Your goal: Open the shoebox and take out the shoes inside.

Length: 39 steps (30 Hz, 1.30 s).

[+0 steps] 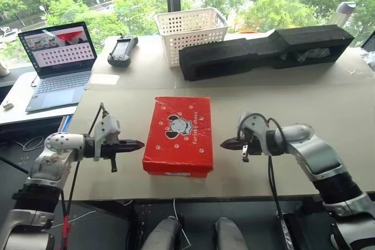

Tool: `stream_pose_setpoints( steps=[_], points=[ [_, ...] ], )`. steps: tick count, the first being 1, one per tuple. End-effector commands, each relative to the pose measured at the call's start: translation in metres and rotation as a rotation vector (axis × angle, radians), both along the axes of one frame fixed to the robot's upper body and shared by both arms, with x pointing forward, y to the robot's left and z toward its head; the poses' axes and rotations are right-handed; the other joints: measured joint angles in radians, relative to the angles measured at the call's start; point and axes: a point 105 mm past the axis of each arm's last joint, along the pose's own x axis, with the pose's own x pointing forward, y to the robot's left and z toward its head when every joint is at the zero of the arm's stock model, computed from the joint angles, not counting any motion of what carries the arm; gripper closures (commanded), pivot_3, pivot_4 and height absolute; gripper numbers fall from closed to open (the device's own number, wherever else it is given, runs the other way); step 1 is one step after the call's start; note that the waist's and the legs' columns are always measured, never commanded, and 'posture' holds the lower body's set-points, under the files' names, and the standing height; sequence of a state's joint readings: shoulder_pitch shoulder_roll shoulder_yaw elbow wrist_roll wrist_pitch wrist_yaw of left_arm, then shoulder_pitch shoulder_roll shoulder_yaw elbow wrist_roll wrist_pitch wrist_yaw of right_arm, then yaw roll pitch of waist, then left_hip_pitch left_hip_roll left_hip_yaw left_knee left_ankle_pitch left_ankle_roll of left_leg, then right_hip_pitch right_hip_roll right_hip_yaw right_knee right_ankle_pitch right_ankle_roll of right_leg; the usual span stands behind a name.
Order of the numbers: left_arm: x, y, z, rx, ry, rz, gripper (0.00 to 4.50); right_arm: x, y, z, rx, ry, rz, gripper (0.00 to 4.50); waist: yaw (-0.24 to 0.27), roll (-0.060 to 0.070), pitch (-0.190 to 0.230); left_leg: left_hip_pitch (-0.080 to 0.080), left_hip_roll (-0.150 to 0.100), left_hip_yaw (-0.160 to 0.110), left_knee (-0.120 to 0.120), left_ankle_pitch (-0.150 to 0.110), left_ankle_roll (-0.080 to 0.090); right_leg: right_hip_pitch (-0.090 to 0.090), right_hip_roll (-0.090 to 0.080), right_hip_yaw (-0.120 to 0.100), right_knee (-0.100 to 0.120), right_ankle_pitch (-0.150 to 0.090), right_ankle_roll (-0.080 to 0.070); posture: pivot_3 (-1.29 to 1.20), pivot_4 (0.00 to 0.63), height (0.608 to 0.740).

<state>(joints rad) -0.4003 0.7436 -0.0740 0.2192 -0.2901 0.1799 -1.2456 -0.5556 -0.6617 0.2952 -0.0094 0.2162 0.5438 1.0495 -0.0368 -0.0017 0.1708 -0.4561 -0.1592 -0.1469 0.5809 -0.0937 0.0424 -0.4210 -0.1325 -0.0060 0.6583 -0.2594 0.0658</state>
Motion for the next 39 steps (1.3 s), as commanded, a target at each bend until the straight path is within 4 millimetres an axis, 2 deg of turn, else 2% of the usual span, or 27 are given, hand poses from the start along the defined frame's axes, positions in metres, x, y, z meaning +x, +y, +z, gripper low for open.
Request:
stream_pose_setpoints(
  steps=[1, 3, 5, 8, 10, 15, 18, 20, 28, 33, 39],
  points=[
    [0.01, -0.026, 0.003, 0.006, -0.067, -0.07, 4.5, 0.016, 0.003, 0.013, 0.012, -0.07, -0.028, 4.48, 0.005, 0.0, 0.0, 0.0, 0.0, -0.001, 0.002, 0.0, 0.0, 0.0, 0.001, 0.0, 0.0, 0.001, 0.001, 0.0, 0.15, 0.738],
    [0.012, -0.042, 0.001, 0.003, -0.081, -0.11, 4.5, 0.02, 0.002, 0.015, 0.011, -0.081, -0.034, 4.48, 0.015, 0.0, 0.0, 0.0, 0.0, -0.001, 0.003, 0.0, 0.0, 0.0, 0.002, 0.0, -0.001, 0.003, 0.003, 0.0, 0.15, 0.738],
    [0.013, -0.064, -0.002, -0.009, -0.093, -0.173, 4.5, 0.027, -0.009, 0.015, -0.017, -0.096, -0.068, 4.48, 0.026, 0.0, 0.0, 0.0, 0.0, -0.001, 0.008, 0.0, 0.0, 0.001, 0.002, 0.0, 0.0, 0.003, 0.004, 0.0, 0.15, 0.738],
    [0.017, -0.09, -0.003, -0.041, -0.102, -0.224, 4.5, 0.04, -0.035, 0.015, -0.087, -0.131, -0.145, 4.48, 0.047, 0.0, 0.0, 0.0, -0.002, -0.001, 0.01, 0.0, 0.0, 0.002, 0.002, 0.0, 0.0, 0.005, 0.008, 0.0, 0.15, 0.738],
    [0.021, -0.107, -0.004, -0.058, -0.103, -0.243, 4.5, 0.053, -0.06, 0.02, -0.126, -0.168, -0.237, 4.48, 0.055, 0.0, 0.0, 0.0, -0.002, -0.001, 0.01, 0.0, 0.0, 0.003, 0.002, 0.0, -0.001, 0.006, 0.011, 0.0, 0.15, 0.738],
    [0.029, -0.137, -0.007, -0.069, -0.113, -0.282, 4.5, 0.075, -0.102, 0.037, -0.159, -0.234, -0.409, 4.48, 0.07, 0.0, 0.0, -0.001, -0.003, 0.0, 0.012, 0.0, 0.001, 0.005, 0.001, 0.001, -0.003, 0.01, 0.014, 0.0, 0.15, 0.738],
    [0.028, -0.152, -0.008, -0.072, -0.116, -0.322, 4.5, 0.082, -0.114, 0.047, -0.148, -0.256, -0.461, 4.48, 0.056, 0.0, 0.0, -0.001, -0.002, 0.001, 0.012, 0.001, 0.001, 0.005, 0.002, 0.002, -0.002, 0.014, 0.007, 0.0, 0.15, 0.738],
    [0.029, -0.156, -0.008, -0.073, -0.119, -0.334, 4.5, 0.082, -0.113, 0.048, -0.131, -0.256, -0.459, 4.48, 0.045, 0.0, 0.0, -0.001, -0.001, 0.001, 0.011, 0.001, 0.001, 0.007, 0.002, 0.002, -0.001, 0.014, 0.005, 0.0, 0.15, 0.738],
    [0.042, -0.154, -0.003, -0.066, -0.147, -0.311, 4.5, 0.072, -0.106, 0.034, -0.141, -0.218, -0.419, 4.48, 0.02, 0.0, 0.0, -0.001, -0.002, 0.001, 0.013, 0.003, 0.003, 0.008, 0.003, 0.002, -0.001, 0.013, 0.005, 0.0, 0.15, 0.738],
    [0.06, -0.147, 0.006, -0.067, -0.182, -0.231, 4.5, 0.07, -0.111, 0.032, -0.138, -0.223, -0.447, 4.48, 0.02, 0.0, 0.0, -0.001, -0.002, 0.001, 0.013, 0.003, 0.003, 0.008, 0.003, 0.002, -0.001, 0.012, 0.01, 0.0, 0.15, 0.738],
    [0.058, -0.149, 0.008, -0.075, -0.182, -0.253, 4.5, 0.068, -0.118, 0.03, -0.151, -0.223, -0.476, 4.48, 0.019, 0.0, 0.0, -0.001, -0.002, 0.001, 0.014, 0.003, 0.003, 0.008, 0.003, 0.002, -0.001, 0.011, 0.013, 0.0, 0.15, 0.738]
  ],
)
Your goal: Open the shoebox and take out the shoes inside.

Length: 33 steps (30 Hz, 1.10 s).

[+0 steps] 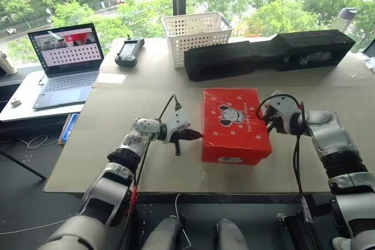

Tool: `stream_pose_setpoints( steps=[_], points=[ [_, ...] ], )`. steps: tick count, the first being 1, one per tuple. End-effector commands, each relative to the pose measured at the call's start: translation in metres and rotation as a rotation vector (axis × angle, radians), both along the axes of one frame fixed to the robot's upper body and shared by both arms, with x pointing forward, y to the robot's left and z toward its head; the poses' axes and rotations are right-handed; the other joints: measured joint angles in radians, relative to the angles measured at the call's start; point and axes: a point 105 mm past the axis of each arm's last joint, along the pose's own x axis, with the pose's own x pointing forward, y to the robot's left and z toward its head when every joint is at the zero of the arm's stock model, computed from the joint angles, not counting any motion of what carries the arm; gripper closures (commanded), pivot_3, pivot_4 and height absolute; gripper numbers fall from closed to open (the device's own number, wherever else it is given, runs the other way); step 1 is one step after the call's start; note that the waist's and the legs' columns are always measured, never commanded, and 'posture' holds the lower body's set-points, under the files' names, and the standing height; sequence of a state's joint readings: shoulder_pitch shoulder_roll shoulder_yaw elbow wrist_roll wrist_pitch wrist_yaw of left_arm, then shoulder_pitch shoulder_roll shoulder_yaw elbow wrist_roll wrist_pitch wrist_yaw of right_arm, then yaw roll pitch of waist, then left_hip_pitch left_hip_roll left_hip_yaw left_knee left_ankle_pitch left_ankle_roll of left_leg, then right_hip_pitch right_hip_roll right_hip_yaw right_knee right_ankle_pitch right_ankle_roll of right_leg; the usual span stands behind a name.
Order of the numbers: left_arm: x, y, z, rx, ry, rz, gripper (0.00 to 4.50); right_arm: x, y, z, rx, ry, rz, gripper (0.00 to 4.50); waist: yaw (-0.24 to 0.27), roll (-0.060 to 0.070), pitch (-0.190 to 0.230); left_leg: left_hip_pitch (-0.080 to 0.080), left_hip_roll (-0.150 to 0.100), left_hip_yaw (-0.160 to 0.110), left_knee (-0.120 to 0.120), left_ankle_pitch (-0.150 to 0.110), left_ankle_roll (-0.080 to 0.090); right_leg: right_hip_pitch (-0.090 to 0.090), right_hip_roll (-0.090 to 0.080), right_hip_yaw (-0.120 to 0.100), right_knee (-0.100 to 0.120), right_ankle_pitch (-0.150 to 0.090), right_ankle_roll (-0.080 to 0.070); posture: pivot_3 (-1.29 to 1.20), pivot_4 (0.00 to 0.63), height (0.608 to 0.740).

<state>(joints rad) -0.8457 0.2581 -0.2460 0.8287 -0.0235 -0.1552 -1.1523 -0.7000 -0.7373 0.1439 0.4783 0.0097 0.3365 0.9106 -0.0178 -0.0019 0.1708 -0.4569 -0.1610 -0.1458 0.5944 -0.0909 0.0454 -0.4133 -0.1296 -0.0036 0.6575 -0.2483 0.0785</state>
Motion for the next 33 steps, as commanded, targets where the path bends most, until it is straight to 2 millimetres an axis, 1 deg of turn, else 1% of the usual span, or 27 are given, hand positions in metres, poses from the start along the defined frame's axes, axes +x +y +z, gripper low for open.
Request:
stream_pose_setpoints(
  steps=[1, 2, 8, 12, 15, 19, 21, 23, 24, 26, 27, 30, 32, 33],
  points=[
    [0.0, -0.006, 0.019, -0.04, -0.057, -0.038, 4.5, 0.002, -0.002, 0.016, 0.0, -0.058, -0.011, 4.48, 0.0, 0.0, 0.0, 0.0, 0.0, 0.0, 0.0, 0.0, 0.0, 0.0, 0.0, 0.0, 0.0, 0.002, -0.003, 0.0, 0.15, 0.738],
    [-0.001, -0.004, 0.02, -0.043, -0.056, -0.041, 4.5, 0.002, -0.003, 0.016, -0.001, -0.06, -0.018, 4.48, 0.0, 0.0, 0.0, 0.0, 0.0, 0.0, 0.0, 0.0, 0.0, 0.0, 0.0, 0.0, 0.0, 0.004, -0.006, 0.0, 0.15, 0.738],
    [-0.011, 0.021, 0.026, -0.059, -0.061, -0.022, 4.5, 0.003, -0.014, 0.017, -0.014, -0.087, -0.068, 4.48, -0.007, 0.0, 0.0, 0.0, 0.0, 0.0, 0.0, 0.0, 0.0, -0.001, 0.001, 0.002, 0.0, 0.004, -0.007, 0.0, 0.15, 0.738],
    [-0.017, 0.039, 0.029, -0.088, -0.059, 0.037, 4.5, 0.006, -0.016, 0.021, 0.002, -0.111, -0.091, 4.48, -0.014, 0.0, 0.0, 0.0, 0.0, 0.001, 0.0, 0.0, 0.0, -0.003, 0.001, 0.004, 0.002, 0.004, -0.007, 0.0, 0.15, 0.738],
    [-0.02, 0.045, 0.03, -0.087, -0.058, 0.064, 4.5, 0.007, -0.016, 0.021, 0.008, -0.12, -0.095, 4.48, -0.015, 0.0, 0.0, 0.0, 0.0, 0.001, 0.0, 0.0, 0.0, -0.004, 0.002, 0.005, 0.005, 0.004, -0.007, 0.0, 0.15, 0.738],
    [-0.029, 0.062, 0.041, -0.144, -0.035, 0.112, 4.5, 0.008, -0.017, 0.024, 0.004, -0.127, -0.102, 4.48, -0.018, 0.0, 0.0, 0.0, 0.0, 0.002, 0.0, 0.0, 0.0, -0.004, 0.002, 0.006, 0.005, 0.004, -0.006, 0.0, 0.15, 0.738],
    [-0.042, 0.081, 0.05, -0.205, -0.01, 0.151, 4.5, 0.004, -0.018, 0.024, 0.002, -0.109, -0.088, 4.48, -0.027, 0.0, 0.0, 0.0, 0.0, 0.002, 0.0, 0.0, 0.0, -0.006, 0.002, 0.007, 0.005, 0.004, -0.007, 0.0, 0.15, 0.738],
    [-0.052, 0.091, 0.055, -0.237, 0.003, 0.173, 4.5, 0.0, -0.019, 0.023, -0.003, -0.097, -0.076, 4.48, -0.032, 0.0, 0.0, 0.0, 0.0, 0.003, 0.0, 0.0, 0.0, -0.008, 0.003, 0.011, 0.006, 0.004, -0.007, 0.0, 0.15, 0.738],
    [-0.069, 0.106, 0.053, -0.275, 0.037, 0.207, 4.5, -0.008, -0.018, 0.015, -0.006, -0.044, -0.041, 4.48, -0.032, 0.0, 0.0, 0.0, 0.0, 0.003, 0.0, 0.0, 0.0, -0.008, 0.004, 0.012, 0.006, 0.003, -0.007, 0.0, 0.15, 0.738],
    [-0.096, 0.122, 0.049, -0.306, 0.098, 0.251, 4.5, -0.02, -0.017, 0.005, -0.021, 0.029, 0.012, 4.48, -0.04, 0.001, 0.0, 0.0, 0.002, 0.004, -0.002, 0.0, 0.0, -0.009, 0.006, 0.015, 0.005, 0.003, -0.008, 0.0, 0.15, 0.738],
    [-0.105, 0.125, 0.047, -0.318, 0.138, 0.271, 4.5, -0.024, -0.016, 0.001, -0.023, 0.054, 0.033, 4.48, -0.041, 0.001, 0.0, 0.002, 0.002, 0.004, -0.002, 0.0, 0.001, -0.008, 0.006, 0.015, 0.005, 0.002, -0.009, 0.0, 0.15, 0.738],
    [-0.118, 0.124, 0.043, -0.326, 0.185, 0.295, 4.5, -0.028, -0.013, -0.001, -0.004, 0.08, 0.058, 4.48, -0.027, 0.001, 0.0, 0.003, 0.002, 0.004, -0.003, -0.001, 0.001, -0.008, 0.006, 0.016, 0.006, 0.001, -0.01, 0.0, 0.15, 0.738],
    [-0.128, 0.121, 0.038, -0.335, 0.21, 0.305, 4.5, -0.031, -0.007, -0.001, 0.023, 0.102, 0.092, 4.48, -0.019, 0.001, 0.0, 0.003, 0.004, 0.004, -0.003, -0.001, 0.0, -0.007, 0.004, 0.015, 0.006, -0.003, -0.005, 0.0, 0.15, 0.738],
    [-0.132, 0.119, 0.036, -0.338, 0.217, 0.307, 4.5, -0.033, -0.004, 0.0, 0.038, 0.111, 0.103, 4.48, -0.018, 0.001, 0.0, 0.004, 0.004, 0.005, -0.004, -0.001, 0.0, -0.006, 0.001, 0.016, 0.006, -0.006, -0.009, 0.0, 0.15, 0.738]
  ],
)
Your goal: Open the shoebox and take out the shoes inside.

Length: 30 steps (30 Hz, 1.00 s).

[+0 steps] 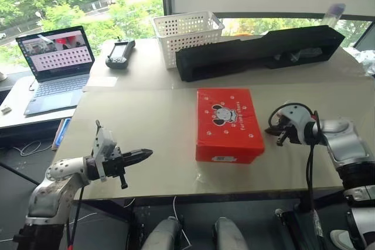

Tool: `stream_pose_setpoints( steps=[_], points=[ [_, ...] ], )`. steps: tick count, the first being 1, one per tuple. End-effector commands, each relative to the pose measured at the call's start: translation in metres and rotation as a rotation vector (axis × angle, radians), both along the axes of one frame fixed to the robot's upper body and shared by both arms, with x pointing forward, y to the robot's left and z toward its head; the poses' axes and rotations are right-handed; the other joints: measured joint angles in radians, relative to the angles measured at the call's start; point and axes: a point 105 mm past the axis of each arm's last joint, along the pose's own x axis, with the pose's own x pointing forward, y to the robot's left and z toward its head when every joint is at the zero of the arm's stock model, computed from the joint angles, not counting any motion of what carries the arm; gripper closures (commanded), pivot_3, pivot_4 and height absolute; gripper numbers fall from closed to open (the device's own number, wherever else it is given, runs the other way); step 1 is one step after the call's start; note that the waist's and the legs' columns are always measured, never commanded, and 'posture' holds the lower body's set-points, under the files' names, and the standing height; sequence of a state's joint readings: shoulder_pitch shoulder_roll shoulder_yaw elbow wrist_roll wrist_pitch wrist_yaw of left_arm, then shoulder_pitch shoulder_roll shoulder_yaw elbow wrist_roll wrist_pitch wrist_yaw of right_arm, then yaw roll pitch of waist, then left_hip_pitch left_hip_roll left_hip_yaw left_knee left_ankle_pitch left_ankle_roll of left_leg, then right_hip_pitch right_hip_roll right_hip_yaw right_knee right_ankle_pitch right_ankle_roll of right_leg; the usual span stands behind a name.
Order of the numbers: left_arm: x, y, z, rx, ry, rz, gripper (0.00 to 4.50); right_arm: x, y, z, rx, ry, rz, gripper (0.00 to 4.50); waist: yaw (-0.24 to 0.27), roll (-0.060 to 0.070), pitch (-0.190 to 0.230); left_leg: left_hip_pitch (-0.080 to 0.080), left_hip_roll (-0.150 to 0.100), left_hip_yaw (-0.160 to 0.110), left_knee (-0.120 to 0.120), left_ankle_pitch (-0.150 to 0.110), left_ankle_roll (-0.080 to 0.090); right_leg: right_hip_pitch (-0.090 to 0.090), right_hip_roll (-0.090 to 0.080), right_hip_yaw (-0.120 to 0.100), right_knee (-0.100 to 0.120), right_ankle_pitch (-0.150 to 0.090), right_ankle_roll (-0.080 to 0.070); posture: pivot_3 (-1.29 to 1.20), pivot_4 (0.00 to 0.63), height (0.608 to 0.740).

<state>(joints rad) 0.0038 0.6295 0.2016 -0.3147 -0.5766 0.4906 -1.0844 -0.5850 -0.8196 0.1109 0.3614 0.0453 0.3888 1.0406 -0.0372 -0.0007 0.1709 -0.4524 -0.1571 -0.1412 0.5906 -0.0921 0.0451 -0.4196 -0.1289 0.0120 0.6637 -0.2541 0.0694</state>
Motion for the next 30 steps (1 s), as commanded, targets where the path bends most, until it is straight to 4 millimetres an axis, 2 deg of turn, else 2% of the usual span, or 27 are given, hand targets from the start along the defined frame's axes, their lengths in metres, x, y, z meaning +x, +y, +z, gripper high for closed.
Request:
stream_pose_setpoints(
  steps=[1, 6, 16, 26, 30],
  points=[
    [-0.014, -0.01, 0.005, -0.03, -0.016, -0.009, 4.5, -0.003, 0.012, 0.01, 0.056, 0.005, 0.057, 4.48, 0.003, 0.0, 0.0, 0.001, 0.0, 0.001, 0.0, 0.0, 0.0, 0.001, -0.001, 0.001, 0.001, -0.001, -0.001, 0.0, 0.15, 0.738],
    [-0.026, -0.023, -0.005, -0.033, -0.001, -0.022, 4.5, -0.001, 0.02, 0.018, 0.156, 0.013, 0.064, 4.48, 0.003, 0.0, 0.0, 0.001, 0.0, 0.007, -0.001, 0.0, 0.0, 0.002, -0.005, 0.003, 0.001, -0.001, -0.001, 0.0, 0.15, 0.738],
    [-0.026, -0.03, -0.01, -0.02, -0.009, -0.02, 4.5, 0.005, 0.025, 0.046, 0.316, -0.024, 0.061, 4.48, 0.006, 0.0, 0.0, 0.0, 0.001, 0.009, -0.001, 0.0, 0.0, -0.001, -0.004, 0.002, -0.001, 0.0, -0.003, 0.0, 0.15, 0.738],
    [-0.02, -0.031, -0.012, -0.013, -0.018, -0.002, 4.5, 0.0, 0.032, 0.058, 0.363, -0.011, 0.122, 4.48, 0.005, 0.0, 0.0, -0.001, 0.001, 0.009, -0.001, 0.0, 0.0, -0.001, -0.004, 0.002, -0.001, -0.001, 0.0, 0.0, 0.15, 0.738],
    [-0.02, -0.032, -0.012, -0.01, -0.022, -0.004, 4.5, 0.001, 0.034, 0.07, 0.414, -0.033, 0.129, 4.48, 0.006, 0.0, 0.0, -0.001, 0.001, 0.009, -0.001, 0.0, 0.0, -0.002, -0.004, 0.002, -0.001, -0.001, 0.0, 0.0, 0.15, 0.738]
  ],
)
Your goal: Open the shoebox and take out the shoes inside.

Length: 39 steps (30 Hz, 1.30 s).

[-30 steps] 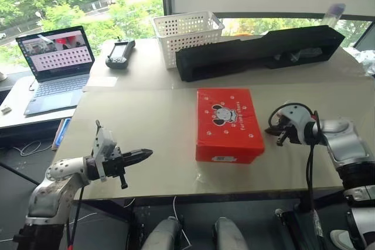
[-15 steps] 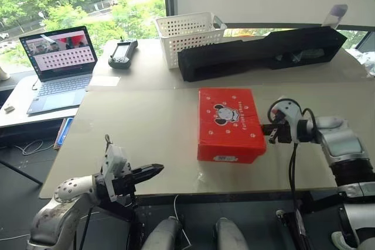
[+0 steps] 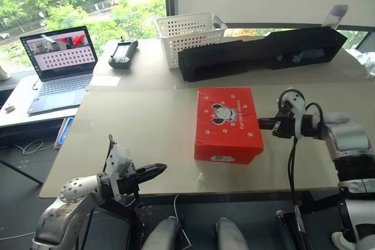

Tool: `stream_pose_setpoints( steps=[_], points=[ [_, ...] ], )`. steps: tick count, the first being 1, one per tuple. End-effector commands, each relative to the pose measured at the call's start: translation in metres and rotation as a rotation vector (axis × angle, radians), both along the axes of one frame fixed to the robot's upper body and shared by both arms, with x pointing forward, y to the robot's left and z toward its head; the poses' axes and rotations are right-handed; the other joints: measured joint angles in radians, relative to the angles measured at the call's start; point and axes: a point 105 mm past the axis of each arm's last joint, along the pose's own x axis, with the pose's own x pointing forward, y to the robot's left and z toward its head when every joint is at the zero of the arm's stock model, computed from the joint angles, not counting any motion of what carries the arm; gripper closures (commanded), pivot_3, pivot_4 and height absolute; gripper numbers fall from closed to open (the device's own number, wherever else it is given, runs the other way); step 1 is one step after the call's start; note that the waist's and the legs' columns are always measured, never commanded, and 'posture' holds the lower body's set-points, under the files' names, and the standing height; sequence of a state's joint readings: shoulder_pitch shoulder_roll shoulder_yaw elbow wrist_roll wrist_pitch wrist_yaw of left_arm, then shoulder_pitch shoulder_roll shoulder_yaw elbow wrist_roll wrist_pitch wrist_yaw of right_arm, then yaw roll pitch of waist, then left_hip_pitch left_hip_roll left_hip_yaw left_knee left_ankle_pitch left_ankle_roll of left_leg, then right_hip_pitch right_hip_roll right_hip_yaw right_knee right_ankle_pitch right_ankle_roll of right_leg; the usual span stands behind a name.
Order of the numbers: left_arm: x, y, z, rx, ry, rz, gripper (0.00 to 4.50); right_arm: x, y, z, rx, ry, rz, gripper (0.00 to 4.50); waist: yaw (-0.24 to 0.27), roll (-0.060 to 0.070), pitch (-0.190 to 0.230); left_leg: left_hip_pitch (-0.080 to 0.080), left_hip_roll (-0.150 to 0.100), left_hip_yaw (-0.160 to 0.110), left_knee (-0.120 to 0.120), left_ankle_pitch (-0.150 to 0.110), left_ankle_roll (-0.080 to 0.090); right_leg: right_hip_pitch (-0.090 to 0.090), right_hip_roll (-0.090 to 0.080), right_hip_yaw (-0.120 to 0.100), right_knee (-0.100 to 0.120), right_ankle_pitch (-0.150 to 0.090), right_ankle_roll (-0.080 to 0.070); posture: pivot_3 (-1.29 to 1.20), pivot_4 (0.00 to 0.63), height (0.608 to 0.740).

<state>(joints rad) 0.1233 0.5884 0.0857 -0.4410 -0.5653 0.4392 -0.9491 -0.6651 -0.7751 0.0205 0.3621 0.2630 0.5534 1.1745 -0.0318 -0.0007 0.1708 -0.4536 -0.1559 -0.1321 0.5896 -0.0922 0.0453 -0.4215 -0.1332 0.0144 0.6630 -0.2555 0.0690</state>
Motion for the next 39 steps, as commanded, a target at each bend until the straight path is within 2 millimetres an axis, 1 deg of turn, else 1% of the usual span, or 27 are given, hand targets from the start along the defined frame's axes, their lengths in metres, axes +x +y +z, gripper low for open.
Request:
stream_pose_setpoints(
  steps=[1, 7, 9, 14, 16, 17, 19, 21, 23, 24, 25, 26, 27, 29, 30, 31, 33, 36, 39],
  points=[
    [0.001, -0.002, 0.006, -0.002, -0.039, -0.004, 4.5, 0.002, 0.007, 0.04, 0.087, -0.106, 0.033, 4.48, 0.0, 0.0, 0.0, 0.0, 0.0, 0.0, 0.0, 0.0, 0.0, 0.0, 0.0, 0.0, 0.0, 0.0, 0.0, 0.0, 0.15, 0.738],
    [0.003, -0.003, 0.006, 0.003, -0.045, 0.0, 4.5, -0.005, 0.021, 0.067, 0.215, -0.123, 0.095, 4.48, 0.001, 0.0, 0.0, -0.001, 0.0, 0.0, 0.0, 0.0, 0.0, 0.0, 0.0, 0.0, 0.0, 0.0, 0.0, 0.0, 0.15, 0.738],
    [0.003, -0.003, 0.005, 0.004, -0.045, 0.0, 4.5, -0.006, 0.025, 0.072, 0.225, -0.127, 0.104, 4.48, 0.002, 0.0, 0.0, -0.001, 0.0, 0.0, 0.0, 0.0, 0.0, -0.001, 0.0, 0.0, 0.0, 0.0, 0.0, 0.0, 0.15, 0.738],
    [0.005, -0.004, 0.005, 0.005, -0.047, 0.006, 4.5, -0.006, 0.04, 0.078, 0.172, -0.154, 0.136, 4.48, 0.01, 0.0, 0.0, -0.002, 0.0, 0.0, 0.0, 0.0, 0.0, -0.001, 0.0, 0.0, 0.0, 0.0, 0.0, 0.0, 0.15, 0.738],
    [0.005, -0.005, 0.005, 0.006, -0.048, 0.007, 4.5, -0.01, 0.047, 0.083, 0.145, -0.172, 0.168, 4.48, 0.01, 0.0, 0.0, -0.002, 0.0, 0.0, 0.0, 0.0, 0.0, -0.001, 0.0, 0.0, 0.0, 0.0, 0.0, 0.0, 0.15, 0.738],
    [0.005, -0.004, 0.005, 0.009, -0.048, 0.008, 4.5, -0.012, 0.055, 0.087, 0.091, -0.193, 0.199, 4.48, 0.01, 0.0, 0.0, -0.002, 0.0, 0.0, 0.0, 0.0, 0.0, -0.002, -0.001, 0.0, 0.0, 0.0, 0.0, 0.0, 0.15, 0.738],
    [0.005, -0.004, 0.004, 0.012, -0.047, 0.01, 4.5, -0.016, 0.063, 0.09, 0.028, -0.214, 0.229, 4.48, 0.009, 0.0, 0.0, -0.002, 0.0, 0.0, 0.0, 0.0, 0.0, -0.002, -0.001, 0.0, 0.0, 0.0, 0.0, 0.0, 0.15, 0.738],
    [0.005, -0.004, 0.004, 0.014, -0.046, 0.013, 4.5, -0.018, 0.077, 0.1, -0.043, -0.274, 0.273, 4.48, 0.01, 0.0, 0.0, -0.003, 0.001, 0.0, -0.001, 0.0, 0.0, -0.003, 0.0, 0.0, 0.0, 0.0, 0.0, 0.0, 0.15, 0.738],
    [0.005, -0.004, 0.003, 0.014, -0.044, 0.011, 4.5, -0.019, 0.125, 0.145, -0.032, -0.464, 0.329, 4.48, 0.002, 0.001, 0.001, -0.003, 0.001, 0.0, -0.001, 0.0, 0.0, -0.003, 0.0, 0.0, -0.001, 0.0, 0.0, 0.0, 0.15, 0.738],
    [0.005, -0.005, 0.003, 0.015, -0.043, 0.011, 4.5, -0.022, 0.142, 0.166, 0.026, -0.54, 0.342, 4.48, -0.005, 0.002, 0.001, -0.003, 0.001, 0.002, -0.001, 0.0, 0.0, -0.004, 0.0, 0.001, 0.0, 0.0, 0.0, 0.0, 0.15, 0.738],
    [0.005, -0.005, 0.003, 0.015, -0.043, 0.01, 4.5, -0.025, 0.152, 0.179, 0.068, -0.584, 0.348, 4.48, -0.017, 0.003, 0.002, -0.003, 0.002, 0.003, -0.001, 0.0, 0.0, -0.005, -0.001, 0.001, 0.0, 0.001, -0.001, 0.0, 0.15, 0.738],
    [0.004, -0.005, 0.003, 0.014, -0.042, 0.008, 4.5, -0.028, 0.159, 0.196, 0.172, -0.598, 0.336, 4.48, -0.019, 0.003, 0.002, -0.004, 0.003, 0.004, -0.003, 0.0, 0.0, -0.007, -0.008, -0.002, 0.0, 0.003, -0.001, 0.0, 0.15, 0.738],
    [0.004, -0.006, 0.003, 0.014, -0.042, 0.006, 4.5, -0.03, 0.163, 0.208, 0.252, -0.601, 0.329, 4.48, -0.018, 0.003, 0.002, -0.003, 0.005, 0.006, -0.002, 0.0, 0.0, -0.007, -0.008, -0.004, 0.0, 0.004, -0.002, 0.0, 0.15, 0.738],
    [0.004, -0.007, 0.003, 0.014, -0.042, 0.004, 4.5, -0.033, 0.167, 0.22, 0.335, -0.604, 0.319, 4.48, -0.006, 0.001, 0.001, -0.003, 0.007, 0.005, -0.002, 0.0, 0.0, -0.007, -0.006, -0.007, 0.0, 0.004, -0.003, 0.0, 0.15, 0.738],
    [0.003, -0.007, 0.003, 0.013, -0.042, 0.002, 4.5, -0.031, 0.165, 0.214, 0.323, -0.594, 0.306, 4.48, 0.001, 0.001, 0.001, -0.002, 0.009, 0.005, -0.002, 0.0, 0.0, -0.01, 0.0, -0.008, -0.002, 0.005, -0.005, 0.0, 0.15, 0.738],
    [0.003, -0.007, 0.004, 0.012, -0.042, 0.003, 4.5, -0.027, 0.162, 0.206, 0.301, -0.579, 0.284, 4.48, 0.015, 0.0, 0.0, -0.002, 0.009, 0.004, -0.003, 0.0, -0.001, -0.01, 0.002, -0.009, -0.003, 0.009, -0.006, 0.0, 0.15, 0.738],
    [0.002, -0.006, 0.005, 0.01, -0.041, 0.002, 4.5, -0.02, 0.155, 0.192, 0.264, -0.55, 0.245, 4.48, 0.026, 0.0, 0.0, -0.002, 0.009, 0.004, -0.003, -0.001, -0.001, -0.009, 0.003, -0.013, -0.006, 0.012, -0.005, 0.0, 0.15, 0.738],
    [-0.002, -0.006, 0.006, 0.009, -0.037, -0.002, 4.5, -0.016, 0.146, 0.18, 0.238, -0.528, 0.214, 4.48, 0.024, 0.0, 0.0, -0.003, 0.008, 0.008, -0.003, -0.001, -0.001, -0.01, 0.003, -0.01, -0.007, 0.016, -0.004, 0.0, 0.15, 0.738],
    [-0.005, -0.008, 0.008, 0.007, -0.033, -0.015, 4.5, -0.01, 0.138, 0.173, 0.213, -0.512, 0.17, 4.48, 0.014, 0.0, 0.0, -0.004, 0.01, 0.012, -0.004, -0.001, -0.001, -0.011, 0.002, -0.006, -0.006, 0.017, -0.003, 0.0, 0.15, 0.738]
  ],
)
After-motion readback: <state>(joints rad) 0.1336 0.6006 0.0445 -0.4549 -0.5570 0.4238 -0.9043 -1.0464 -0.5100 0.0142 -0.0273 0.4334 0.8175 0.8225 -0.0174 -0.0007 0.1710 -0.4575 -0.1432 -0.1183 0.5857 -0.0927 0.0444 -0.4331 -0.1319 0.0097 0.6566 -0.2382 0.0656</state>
